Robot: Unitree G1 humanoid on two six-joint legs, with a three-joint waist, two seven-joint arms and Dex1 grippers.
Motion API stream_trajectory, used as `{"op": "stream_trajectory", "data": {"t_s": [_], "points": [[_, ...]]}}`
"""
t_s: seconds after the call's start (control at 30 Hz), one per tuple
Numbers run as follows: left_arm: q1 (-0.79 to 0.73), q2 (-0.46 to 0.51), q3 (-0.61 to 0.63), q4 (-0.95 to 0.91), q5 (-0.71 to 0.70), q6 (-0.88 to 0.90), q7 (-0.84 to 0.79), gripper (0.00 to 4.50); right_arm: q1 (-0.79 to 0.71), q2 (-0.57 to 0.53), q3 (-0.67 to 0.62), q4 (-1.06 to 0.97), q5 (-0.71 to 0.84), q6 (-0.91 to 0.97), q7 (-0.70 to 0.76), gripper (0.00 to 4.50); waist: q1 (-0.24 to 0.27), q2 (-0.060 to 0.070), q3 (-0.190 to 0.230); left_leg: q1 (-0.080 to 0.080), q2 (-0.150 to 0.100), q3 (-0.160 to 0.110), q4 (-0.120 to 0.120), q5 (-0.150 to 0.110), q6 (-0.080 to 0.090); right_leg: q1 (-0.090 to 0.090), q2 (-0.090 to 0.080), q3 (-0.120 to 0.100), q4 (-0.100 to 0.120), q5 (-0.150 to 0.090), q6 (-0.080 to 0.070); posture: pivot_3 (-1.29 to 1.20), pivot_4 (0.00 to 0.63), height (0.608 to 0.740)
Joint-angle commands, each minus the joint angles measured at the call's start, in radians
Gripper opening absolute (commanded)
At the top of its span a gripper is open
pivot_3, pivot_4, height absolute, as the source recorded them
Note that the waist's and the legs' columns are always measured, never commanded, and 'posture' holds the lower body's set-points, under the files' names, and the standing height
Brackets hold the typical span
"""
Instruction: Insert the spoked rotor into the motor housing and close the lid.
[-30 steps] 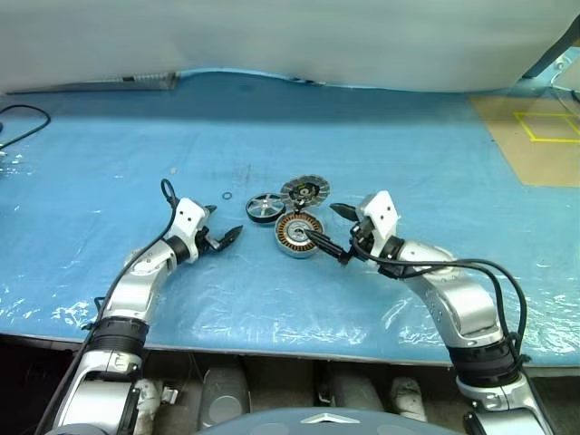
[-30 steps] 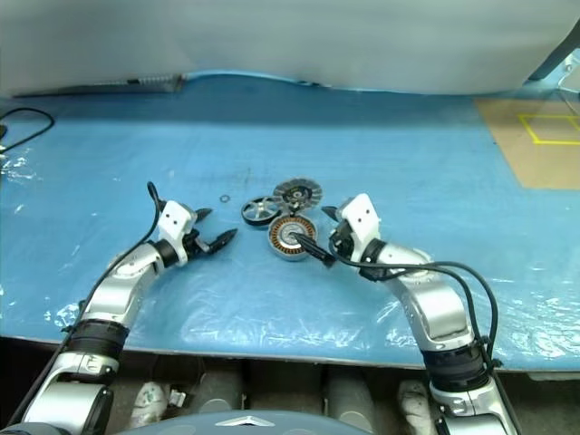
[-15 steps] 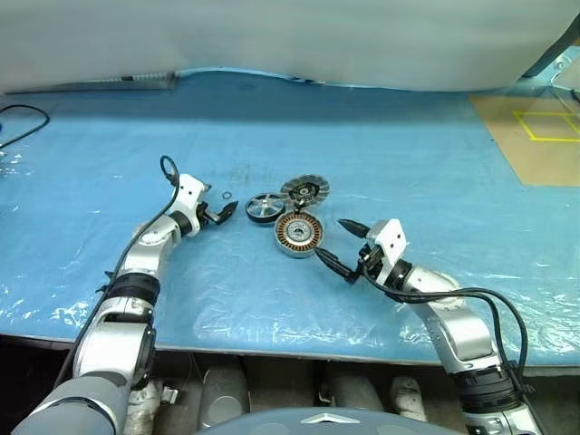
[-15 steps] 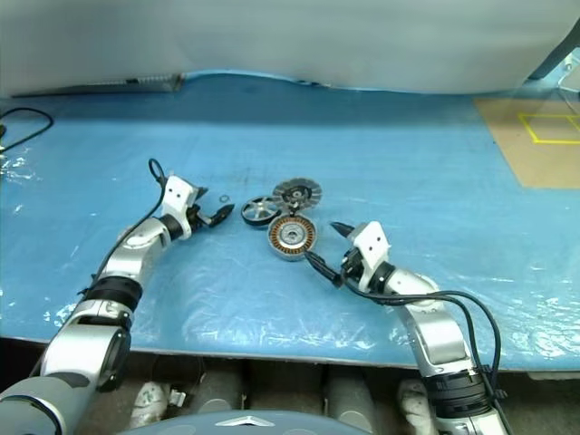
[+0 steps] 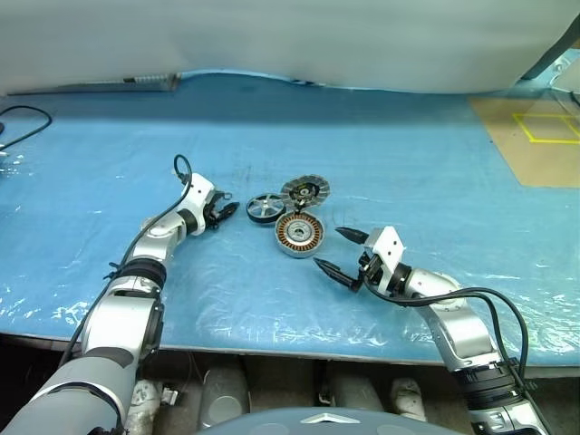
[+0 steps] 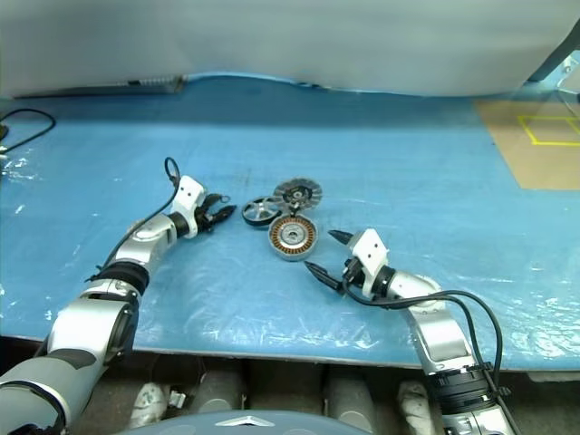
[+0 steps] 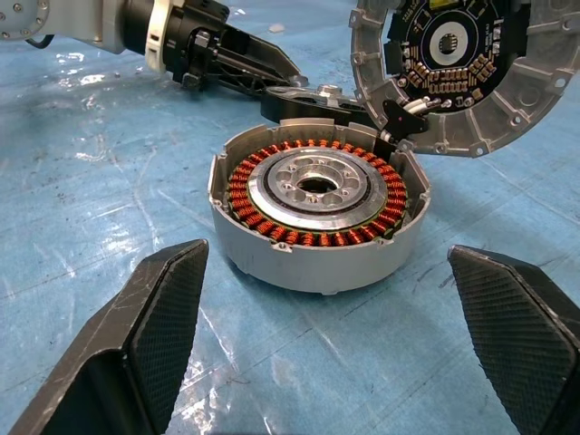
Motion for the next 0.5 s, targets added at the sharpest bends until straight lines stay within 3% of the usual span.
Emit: {"op": "stream_trajectory", "data": {"t_s": [0.03, 0.07, 0.37, 0.5], "points": [[0.011, 0.016, 0.001, 0.038, 0.025, 0.005, 0.014, 1.07, -0.013, 0.006, -0.004, -0.024, 0.014, -0.007, 0.003, 4.50, 0.000, 0.000, 0.000, 0.000, 0.000, 0.000, 0.000, 0.000, 0.000, 0.001, 0.000, 0.000, 0.000, 0.000, 0.000, 0.00, 0.150, 0.740], [0.013, 0.017, 0.002, 0.038, 0.026, 0.004, 0.014, 0.76, -0.014, 0.007, -0.003, -0.023, 0.014, -0.007, 0.003, 4.50, 0.000, 0.000, 0.000, 0.000, 0.000, 0.000, 0.000, 0.000, 0.000, 0.001, 0.000, 0.000, -0.001, 0.000, 0.000, 0.00, 0.150, 0.740], [0.102, 0.064, 0.007, -0.081, 0.002, -0.005, -0.080, 0.76, 0.000, 0.005, 0.005, -0.026, 0.007, -0.018, 0.002, 4.50, -0.004, 0.000, 0.000, 0.000, 0.000, 0.000, -0.003, 0.000, 0.000, 0.001, 0.000, -0.001, -0.004, 0.000, 0.000, 0.00, 0.150, 0.740], [0.255, 0.114, -0.007, -0.369, -0.063, 0.077, -0.249, 0.76, 0.006, 0.002, 0.007, -0.030, 0.006, -0.020, 0.004, 4.50, -0.005, 0.000, 0.000, 0.000, 0.000, 0.000, -0.007, 0.000, 0.000, 0.000, 0.000, -0.002, -0.007, 0.000, 0.000, 0.00, 0.150, 0.740]]}}
